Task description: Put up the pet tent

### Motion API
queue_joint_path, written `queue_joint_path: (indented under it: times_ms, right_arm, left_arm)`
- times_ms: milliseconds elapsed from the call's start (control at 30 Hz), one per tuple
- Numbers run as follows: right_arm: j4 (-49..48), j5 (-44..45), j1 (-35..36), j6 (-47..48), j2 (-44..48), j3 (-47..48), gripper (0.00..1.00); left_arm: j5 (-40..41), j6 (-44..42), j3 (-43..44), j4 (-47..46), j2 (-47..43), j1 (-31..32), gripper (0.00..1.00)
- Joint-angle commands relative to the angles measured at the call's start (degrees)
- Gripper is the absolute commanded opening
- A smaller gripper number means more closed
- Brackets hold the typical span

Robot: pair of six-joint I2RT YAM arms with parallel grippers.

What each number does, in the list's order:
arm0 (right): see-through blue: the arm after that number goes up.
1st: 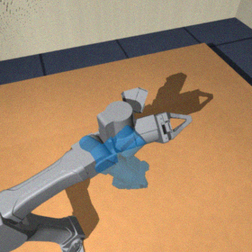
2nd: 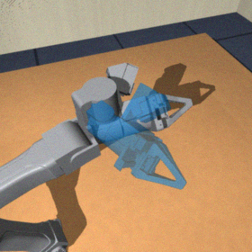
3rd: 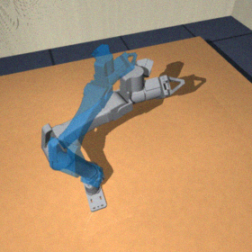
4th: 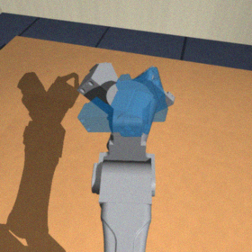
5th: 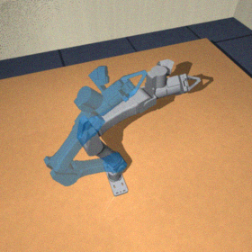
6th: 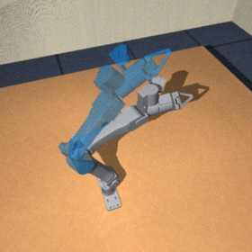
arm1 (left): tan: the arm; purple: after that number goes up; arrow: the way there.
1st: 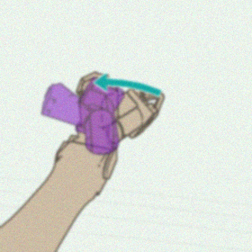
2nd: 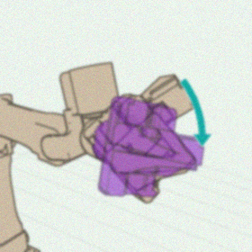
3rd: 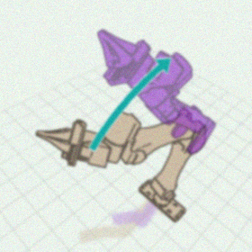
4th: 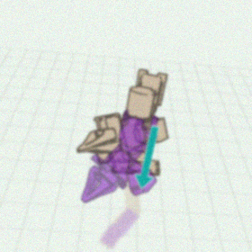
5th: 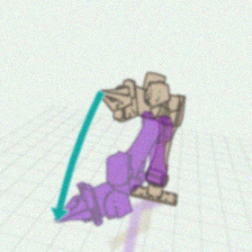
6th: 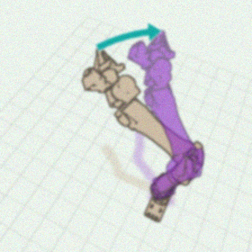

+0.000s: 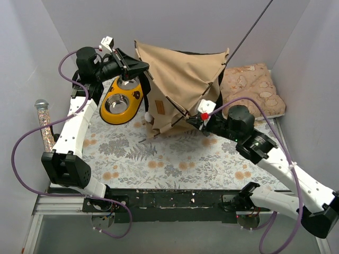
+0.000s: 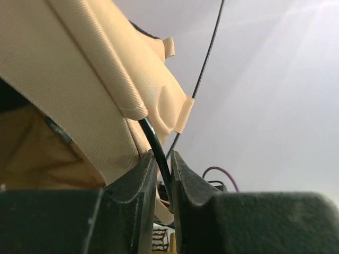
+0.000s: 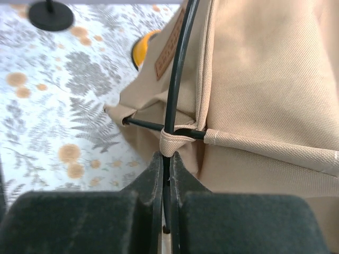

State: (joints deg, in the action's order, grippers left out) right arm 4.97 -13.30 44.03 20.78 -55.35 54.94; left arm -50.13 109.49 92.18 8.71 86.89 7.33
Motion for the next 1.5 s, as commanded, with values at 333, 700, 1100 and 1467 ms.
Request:
queue_joint_path:
  times_ms: [333,700,1100,1467]
  right_arm:
    - [3.64,1.43,-1.13,-28.4,-0.01,10.19,0.01]
    - [0.39,11.53,-1.93,-52.22,-9.85,11.86,0.01]
    - [-10.17,8.4,-2.8,-55.61,-18.83,15.9,0.39]
    - [36.92,-19.37,-8.45,9.76,-21.1,44.52,0.85]
  left_arm:
    - [-16.13,-12.1,-0.6,-2.99,3.29,-4.06,0.98]
    - [-4.12,-65.07,11.44,50.5,0.83,-14.54,0.98]
    - [4.17,-86.11,5.82,67.31,-3.4,-18.14,0.98]
    - [0.47,-89.81,6.42,69.34,-1.46,-22.71,0.98]
